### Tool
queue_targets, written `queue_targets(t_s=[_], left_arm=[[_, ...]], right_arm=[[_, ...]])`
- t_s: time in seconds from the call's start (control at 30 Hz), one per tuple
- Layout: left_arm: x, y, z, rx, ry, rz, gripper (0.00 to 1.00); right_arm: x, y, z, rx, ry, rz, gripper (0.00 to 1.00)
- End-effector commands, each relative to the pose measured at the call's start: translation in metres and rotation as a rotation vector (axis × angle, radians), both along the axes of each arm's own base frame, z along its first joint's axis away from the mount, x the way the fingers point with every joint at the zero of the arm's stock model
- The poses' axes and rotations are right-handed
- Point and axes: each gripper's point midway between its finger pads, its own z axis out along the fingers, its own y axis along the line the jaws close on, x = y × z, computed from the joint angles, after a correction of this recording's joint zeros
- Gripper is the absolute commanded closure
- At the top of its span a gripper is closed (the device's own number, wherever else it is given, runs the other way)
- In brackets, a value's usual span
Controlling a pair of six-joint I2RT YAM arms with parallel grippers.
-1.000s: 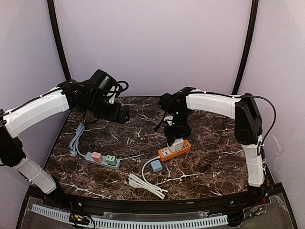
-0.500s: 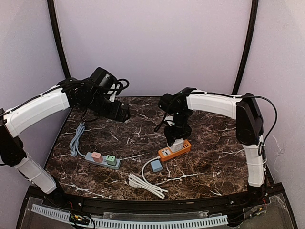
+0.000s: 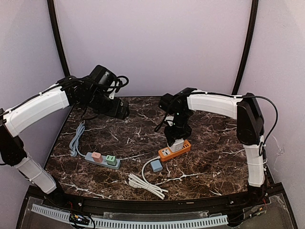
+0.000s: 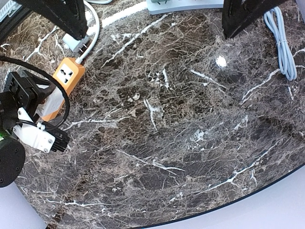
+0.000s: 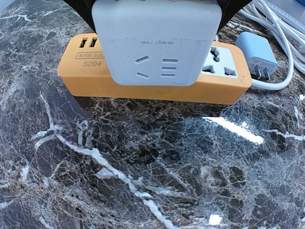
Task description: Insert the plug
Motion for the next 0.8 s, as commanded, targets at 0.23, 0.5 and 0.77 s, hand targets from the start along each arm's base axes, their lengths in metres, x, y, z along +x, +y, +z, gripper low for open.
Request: queue_targets(t_s=[0.23,0.5,0.77], left_arm=[[0.001,0.004,0.016,-0.005,-0.039,-0.004,0.01],[-0.008,0.001,0.015,-0.021,-0.016,-0.048,0.01],[-0.044,-0.028,-0.003,-0.07,0.07,-0.257,0.04]], right_arm=[[-0.015,-0.014,-0.005,-0.065,0.056,-0.002,0.41],[-0.011,-0.01,0.027,-0.01,0.006,-0.008,0.23],[-0.007,-0.005,0.076,0.091,-0.083,-0.02,0.1]])
